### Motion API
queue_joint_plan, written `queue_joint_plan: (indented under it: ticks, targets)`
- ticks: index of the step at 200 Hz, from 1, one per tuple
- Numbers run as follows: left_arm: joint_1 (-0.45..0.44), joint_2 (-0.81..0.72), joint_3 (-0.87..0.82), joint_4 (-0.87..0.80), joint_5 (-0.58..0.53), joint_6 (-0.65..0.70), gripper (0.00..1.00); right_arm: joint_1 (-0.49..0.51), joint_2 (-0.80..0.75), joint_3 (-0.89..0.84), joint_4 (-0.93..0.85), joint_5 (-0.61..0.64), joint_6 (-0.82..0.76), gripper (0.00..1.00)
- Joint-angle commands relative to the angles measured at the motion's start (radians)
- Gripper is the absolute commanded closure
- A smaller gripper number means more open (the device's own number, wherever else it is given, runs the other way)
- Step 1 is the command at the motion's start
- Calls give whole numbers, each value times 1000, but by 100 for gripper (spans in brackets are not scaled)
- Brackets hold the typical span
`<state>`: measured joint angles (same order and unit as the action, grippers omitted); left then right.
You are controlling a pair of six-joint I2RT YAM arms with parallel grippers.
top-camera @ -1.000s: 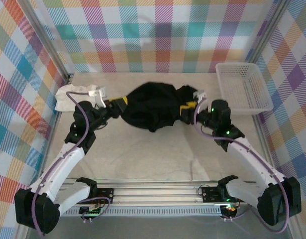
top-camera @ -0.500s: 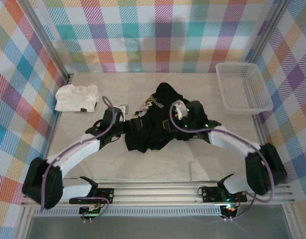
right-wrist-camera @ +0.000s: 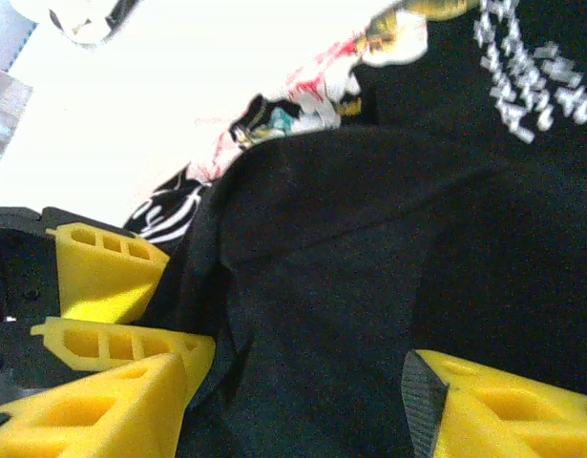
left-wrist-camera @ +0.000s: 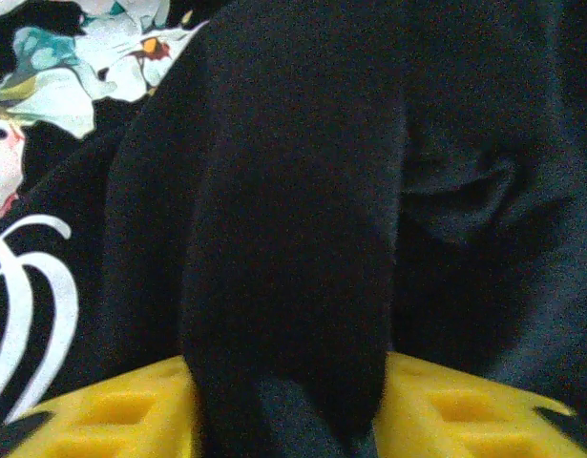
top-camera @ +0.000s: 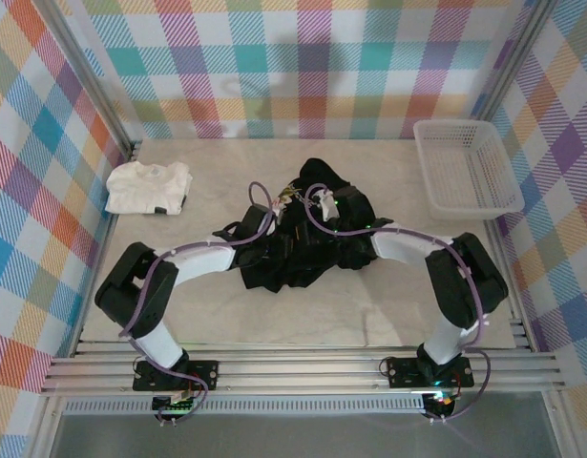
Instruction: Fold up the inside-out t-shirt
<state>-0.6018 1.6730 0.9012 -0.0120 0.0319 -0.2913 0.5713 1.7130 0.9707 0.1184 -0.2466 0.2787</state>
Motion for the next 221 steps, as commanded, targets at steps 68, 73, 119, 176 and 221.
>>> queue_joint_plan:
  ticks: [68,73,119,176,221]
  targets:
    - [123,-214,-158,265,325,-117,100,-10,105,71,120,-102,109,74]
    - [140,-233,-167,278,364,-134,100,-20,80,59,120,-121,93,80]
    - [223,-423,-182,332,604,-294,100,-122,-239,-90,48,-455,-74,100]
    - [229,-557,-110,304,680,-359,100,-130,-429,-92,-253,-147,-98,75]
    - [217,-558,-82,274,685,-351,100,38,-497,-146,-170,-38,-98,44]
